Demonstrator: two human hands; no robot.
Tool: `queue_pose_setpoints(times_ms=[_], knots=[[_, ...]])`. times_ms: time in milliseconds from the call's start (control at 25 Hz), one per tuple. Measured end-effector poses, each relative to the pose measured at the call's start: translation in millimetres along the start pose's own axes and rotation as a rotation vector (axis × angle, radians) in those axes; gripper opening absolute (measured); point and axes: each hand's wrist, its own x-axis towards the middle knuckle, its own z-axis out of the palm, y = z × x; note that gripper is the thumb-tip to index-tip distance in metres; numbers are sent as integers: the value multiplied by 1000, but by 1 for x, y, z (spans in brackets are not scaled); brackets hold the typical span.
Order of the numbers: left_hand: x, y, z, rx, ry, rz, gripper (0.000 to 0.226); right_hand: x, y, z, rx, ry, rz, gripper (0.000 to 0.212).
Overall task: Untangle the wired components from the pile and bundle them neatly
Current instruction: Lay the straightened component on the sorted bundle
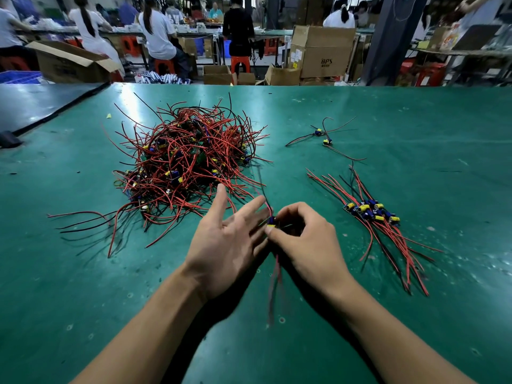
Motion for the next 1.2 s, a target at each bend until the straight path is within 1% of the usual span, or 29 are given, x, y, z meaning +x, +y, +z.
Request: queue_pose_setpoints(times_ms=[120,240,400,480,560,600,680,760,840,960,1040,1200], knots=[[3,-1,-4,58,6,1,80,15,6,-16,41,113,24,15],[4,1,-7,127,-13,-5,79,32,12,-41,-51,244,15,13],[5,-1,-10,190,-43,-9,81,43,20,-68,-210,389,79,9],[7,-1,-11,203,-50,-9,82,44,23,-74,-305,421,124,9],[8,-2,-12,209,-55,-8,83,42,25,-74,-496,433,136,14],[8,-2,-13,210,-60,-8,83,40,24,-72,-567,433,103,16],[9,-3,-14,217,-68,-6,83,37,19,-65,-545,392,-54,17],[11,-4,-15,222,-67,0,84,32,14,-52,-455,269,-197,13],[12,-4,-15,207,-57,3,85,24,13,-36,-448,118,-247,11],[14,-4,-15,161,3,13,81,11,19,-13,-502,-59,-263,17],[14,-3,-15,140,68,25,74,7,22,-5,-524,-95,-282,20],[15,0,-15,117,123,28,69,11,25,-1,-514,-48,-263,17]])
